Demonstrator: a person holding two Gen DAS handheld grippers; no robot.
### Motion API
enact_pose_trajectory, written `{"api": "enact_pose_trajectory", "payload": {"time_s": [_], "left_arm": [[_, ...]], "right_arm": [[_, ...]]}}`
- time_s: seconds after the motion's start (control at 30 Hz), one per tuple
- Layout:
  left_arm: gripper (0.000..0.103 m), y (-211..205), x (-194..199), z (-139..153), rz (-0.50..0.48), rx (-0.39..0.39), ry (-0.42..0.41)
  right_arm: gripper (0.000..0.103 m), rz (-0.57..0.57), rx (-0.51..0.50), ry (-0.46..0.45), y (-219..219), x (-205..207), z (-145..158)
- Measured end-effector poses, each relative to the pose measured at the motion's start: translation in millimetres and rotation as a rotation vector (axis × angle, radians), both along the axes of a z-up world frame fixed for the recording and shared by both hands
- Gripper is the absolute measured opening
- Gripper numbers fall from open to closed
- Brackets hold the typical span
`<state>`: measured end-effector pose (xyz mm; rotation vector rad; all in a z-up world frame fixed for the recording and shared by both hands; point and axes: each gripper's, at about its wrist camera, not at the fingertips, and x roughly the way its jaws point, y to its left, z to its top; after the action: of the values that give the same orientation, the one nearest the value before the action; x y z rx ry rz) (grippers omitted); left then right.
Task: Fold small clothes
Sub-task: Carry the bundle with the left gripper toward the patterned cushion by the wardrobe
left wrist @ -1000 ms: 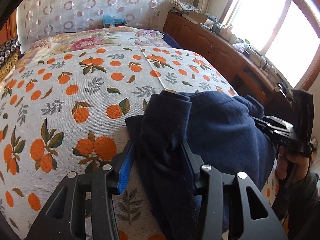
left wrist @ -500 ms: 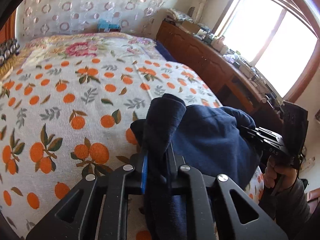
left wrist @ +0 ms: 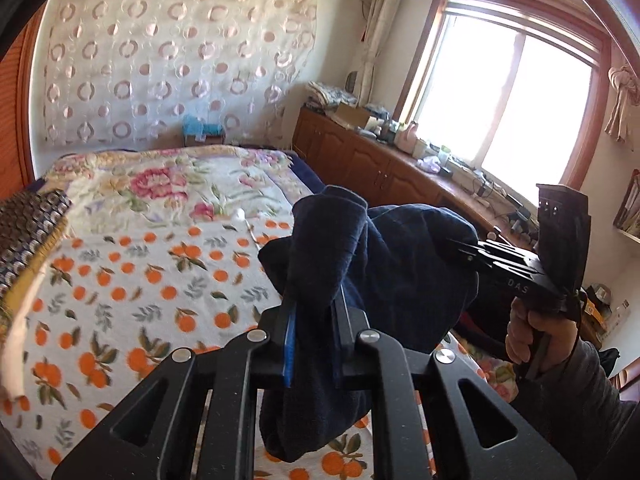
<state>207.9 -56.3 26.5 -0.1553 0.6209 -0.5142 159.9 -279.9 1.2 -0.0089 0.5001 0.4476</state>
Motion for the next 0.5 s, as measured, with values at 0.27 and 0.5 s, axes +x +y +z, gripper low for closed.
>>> {"api": "enact_pose_trajectory", "payload": {"time_s": [0.27,0.5], "left_arm": [[0.015,80.1,-11.6,37.5,0.114,0.007,-0.081],[0.015,175.6,-12.8,53.5,0.269,-0.011,-0.129]], "right_arm": [[0.011,0.142,-0.014,-0.067,75.8,42.4,25.9],[0.011,0.316,-0.039,-0.118,164.3,107.9,48.6]]}}
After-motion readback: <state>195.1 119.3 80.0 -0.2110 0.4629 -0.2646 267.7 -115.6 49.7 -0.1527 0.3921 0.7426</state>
